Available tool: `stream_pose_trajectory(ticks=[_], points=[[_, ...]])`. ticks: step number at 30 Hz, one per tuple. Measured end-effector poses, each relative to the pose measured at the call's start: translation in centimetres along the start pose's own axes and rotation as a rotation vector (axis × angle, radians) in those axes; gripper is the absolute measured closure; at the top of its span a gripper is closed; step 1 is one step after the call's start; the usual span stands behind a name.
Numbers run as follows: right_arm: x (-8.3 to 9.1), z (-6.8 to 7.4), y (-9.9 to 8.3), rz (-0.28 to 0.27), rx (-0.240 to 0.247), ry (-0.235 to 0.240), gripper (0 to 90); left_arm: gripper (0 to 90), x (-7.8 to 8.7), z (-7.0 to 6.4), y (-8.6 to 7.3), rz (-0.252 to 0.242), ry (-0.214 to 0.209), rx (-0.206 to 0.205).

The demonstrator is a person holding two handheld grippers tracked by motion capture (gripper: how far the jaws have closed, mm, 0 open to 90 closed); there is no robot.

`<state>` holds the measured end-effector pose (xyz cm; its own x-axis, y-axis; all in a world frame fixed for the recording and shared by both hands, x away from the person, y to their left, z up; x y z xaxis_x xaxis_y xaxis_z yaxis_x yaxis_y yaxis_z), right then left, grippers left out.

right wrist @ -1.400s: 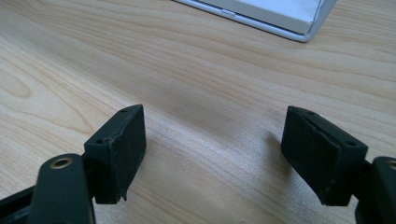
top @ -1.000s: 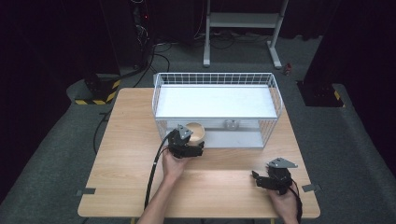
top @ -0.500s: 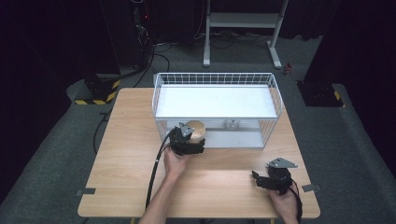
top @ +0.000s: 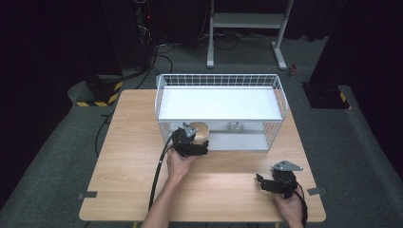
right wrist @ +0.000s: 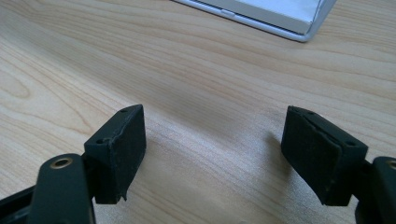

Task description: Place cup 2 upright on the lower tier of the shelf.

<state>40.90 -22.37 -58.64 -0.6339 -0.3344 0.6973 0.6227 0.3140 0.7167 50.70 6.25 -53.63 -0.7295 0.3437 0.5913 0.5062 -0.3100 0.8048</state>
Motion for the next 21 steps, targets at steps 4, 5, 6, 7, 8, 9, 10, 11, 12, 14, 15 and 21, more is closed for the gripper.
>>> stream_pose_trajectory(ticks=[4, 5, 6, 7, 8, 9, 10, 11, 12, 14, 15, 21], points=[[0.0, 0.0, 0.0, -0.001, 0.002, 0.0, 22.3, 2.1, 0.4, 0.3, -0.1, 0.004, 0.002, -0.005], [0.0, 0.0, 0.0, 0.0, 0.0, 0.0, 22.2, 2.1, 0.5, 0.2, -0.1, 0.001, -0.003, -0.003], [0.0, 0.0, 0.0, 0.002, -0.003, 0.0, 22.3, 2.1, 0.5, 0.2, -0.1, 0.003, -0.004, -0.001], [0.0, 0.0, 0.0, -0.001, 0.003, 0.001, 22.2, 2.1, 0.6, 0.2, -0.1, 0.005, -0.003, -0.003], [0.0, 0.0, 0.0, -0.001, 0.003, 0.0, 22.3, 2.2, 0.6, 0.1, -0.2, 0.009, -0.002, -0.006], [0.0, 0.0, 0.0, -0.001, 0.005, 0.0, 22.3, 2.5, 0.7, 0.1, -0.2, 0.012, -0.003, -0.007], [0.0, 0.0, 0.0, -0.001, 0.003, 0.0, 22.3, 2.8, 0.8, 0.1, -0.3, 0.013, -0.008, -0.006], [0.0, 0.0, 0.0, -0.001, 0.003, 0.0, 22.3, 3.1, 0.9, 0.1, -0.3, 0.009, -0.009, 0.0], [0.0, 0.0, 0.0, -0.001, 0.003, 0.0, 22.3, 3.4, 1.0, 0.0, -0.3, 0.007, -0.013, 0.003], [0.0, 0.0, 0.0, -0.001, 0.003, 0.0, 22.3, 4.1, 1.2, 0.1, -0.4, 0.007, -0.008, 0.005], [0.0, 0.0, 0.0, 0.0, 0.001, 0.001, 22.3, 4.9, 1.3, 0.1, -0.5, 0.007, -0.007, 0.012], [0.0, 0.0, 0.0, 0.0, 0.0, 0.0, 22.3, 8.8, 1.8, 0.3, -1.1, 0.013, -0.003, 0.018]])
Point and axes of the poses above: each handheld gripper's, and its own axes: x roughly backward along the jaws, y roughly out of its top, z roughly to its left, the point moved 9 cm from there along -x, roughly forward along the jaws, and after that the axes turned 2 degrees about -x, right-handed, at the moved point
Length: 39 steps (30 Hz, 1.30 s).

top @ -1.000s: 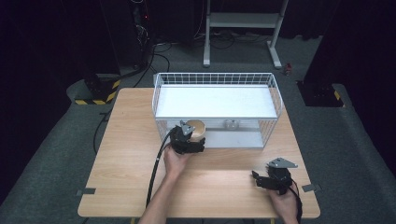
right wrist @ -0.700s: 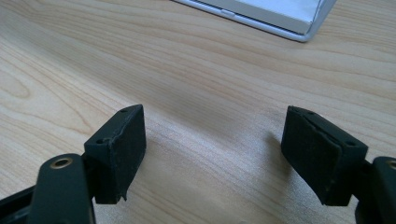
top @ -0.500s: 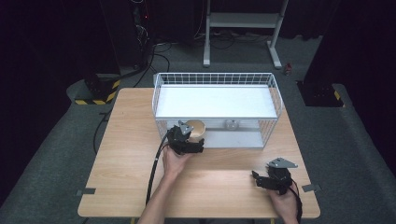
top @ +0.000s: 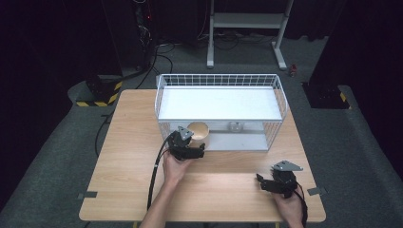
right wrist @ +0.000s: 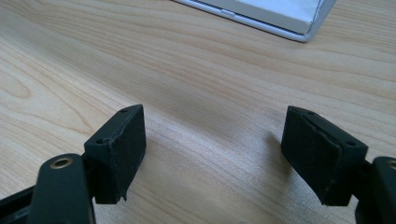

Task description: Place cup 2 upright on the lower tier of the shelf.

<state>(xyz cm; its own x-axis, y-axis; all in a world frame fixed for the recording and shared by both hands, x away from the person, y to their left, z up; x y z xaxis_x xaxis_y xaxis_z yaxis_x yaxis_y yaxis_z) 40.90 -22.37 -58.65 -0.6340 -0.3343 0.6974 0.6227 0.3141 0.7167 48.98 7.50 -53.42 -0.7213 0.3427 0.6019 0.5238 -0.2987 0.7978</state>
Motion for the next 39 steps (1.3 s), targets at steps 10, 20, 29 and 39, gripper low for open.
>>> stream_pose_trajectory(ticks=[10, 20, 29, 39], points=[[0.0, 0.0, 0.0, 0.0, 0.0, 0.0, 22.3, 16.7, 0.1, -0.3, -0.7, 0.0, -0.001, 0.001], [0.0, 0.0, 0.0, 0.0, 0.0, 0.0, 22.3, 25.1, -0.3, -0.2, -0.6, 0.004, 0.022, -0.002], [0.0, 0.0, 0.0, 0.0, 0.0, 0.001, 22.3, 33.1, -1.0, 0.2, -0.2, 0.011, 0.062, 0.001], [0.0, 0.0, 0.0, 0.0, 0.001, 0.001, 22.3, 44.4, -1.8, 0.6, 0.0, 0.011, 0.1, -0.014]])
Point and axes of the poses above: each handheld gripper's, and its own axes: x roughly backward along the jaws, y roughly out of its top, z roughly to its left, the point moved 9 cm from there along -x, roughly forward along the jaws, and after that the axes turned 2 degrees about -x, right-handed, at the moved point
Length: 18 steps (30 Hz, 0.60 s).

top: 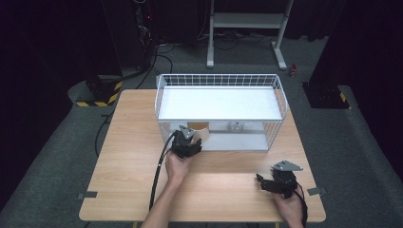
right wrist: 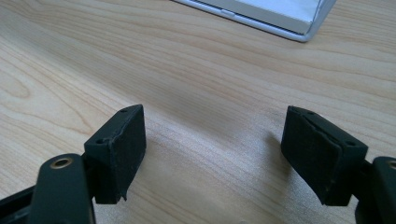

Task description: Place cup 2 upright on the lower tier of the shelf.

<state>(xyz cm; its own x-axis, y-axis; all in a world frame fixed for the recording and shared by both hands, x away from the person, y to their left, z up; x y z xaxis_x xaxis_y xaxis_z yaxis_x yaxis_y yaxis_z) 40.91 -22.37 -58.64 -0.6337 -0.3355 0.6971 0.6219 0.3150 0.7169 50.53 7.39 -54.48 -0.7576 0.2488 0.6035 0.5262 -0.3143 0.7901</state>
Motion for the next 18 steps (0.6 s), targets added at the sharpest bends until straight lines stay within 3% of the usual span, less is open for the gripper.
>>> stream_pose_trajectory(ticks=[6, 11, 18], points=[[0.0, 0.0, 0.0, 0.001, -0.002, -0.001, 22.3, 52.0, -0.5, 0.2, -0.2, 0.005, -0.003, 0.009], [0.0, 0.0, 0.0, 0.0, -0.001, -0.001, 22.3, 57.9, -0.9, 0.2, -0.2, 0.003, -0.003, 0.04], [0.0, 0.0, 0.0, 0.001, -0.002, 0.0, 22.3, 63.2, -1.5, 0.5, -0.2, 0.007, 0.013, 0.04]])
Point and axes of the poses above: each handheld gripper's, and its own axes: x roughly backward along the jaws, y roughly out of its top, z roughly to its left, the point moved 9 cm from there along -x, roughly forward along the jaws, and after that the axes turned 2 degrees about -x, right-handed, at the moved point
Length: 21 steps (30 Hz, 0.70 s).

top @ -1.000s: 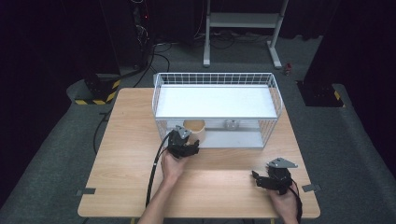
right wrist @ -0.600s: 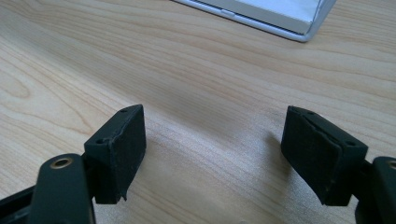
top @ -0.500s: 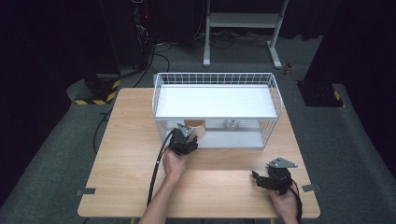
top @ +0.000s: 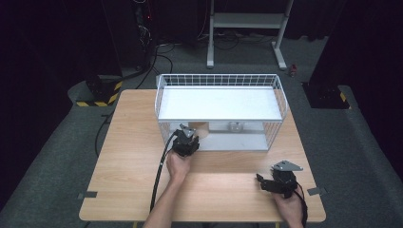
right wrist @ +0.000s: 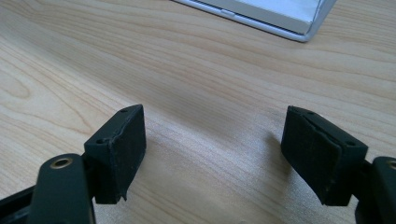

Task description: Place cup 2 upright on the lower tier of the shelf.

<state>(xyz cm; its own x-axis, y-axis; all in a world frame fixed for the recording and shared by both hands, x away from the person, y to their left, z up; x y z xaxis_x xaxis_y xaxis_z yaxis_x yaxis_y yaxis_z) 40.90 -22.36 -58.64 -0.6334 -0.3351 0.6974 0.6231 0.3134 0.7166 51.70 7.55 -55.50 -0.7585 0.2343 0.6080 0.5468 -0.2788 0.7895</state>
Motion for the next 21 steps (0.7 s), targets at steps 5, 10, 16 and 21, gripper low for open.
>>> stream_pose_trajectory(ticks=[5, 10, 16, 21], points=[[0.0, 0.0, 0.0, -0.001, 0.002, 0.0, 22.3, 65.9, -0.3, 0.1, 0.3, 0.021, 0.012, -0.022], [0.0, 0.0, 0.0, -0.001, -0.002, 0.0, 22.3, 70.4, -0.8, 0.1, 0.6, 0.031, 0.005, -0.007], [0.0, 0.0, 0.0, 0.0, -0.004, 0.0, 22.3, 73.5, -1.3, 0.2, 0.5, 0.029, 0.006, 0.027], [0.0, 0.0, 0.0, -0.001, -0.001, -0.002, 22.3, 56.6, -0.6, 0.0, 0.7, 0.016, -0.03, 0.024]])
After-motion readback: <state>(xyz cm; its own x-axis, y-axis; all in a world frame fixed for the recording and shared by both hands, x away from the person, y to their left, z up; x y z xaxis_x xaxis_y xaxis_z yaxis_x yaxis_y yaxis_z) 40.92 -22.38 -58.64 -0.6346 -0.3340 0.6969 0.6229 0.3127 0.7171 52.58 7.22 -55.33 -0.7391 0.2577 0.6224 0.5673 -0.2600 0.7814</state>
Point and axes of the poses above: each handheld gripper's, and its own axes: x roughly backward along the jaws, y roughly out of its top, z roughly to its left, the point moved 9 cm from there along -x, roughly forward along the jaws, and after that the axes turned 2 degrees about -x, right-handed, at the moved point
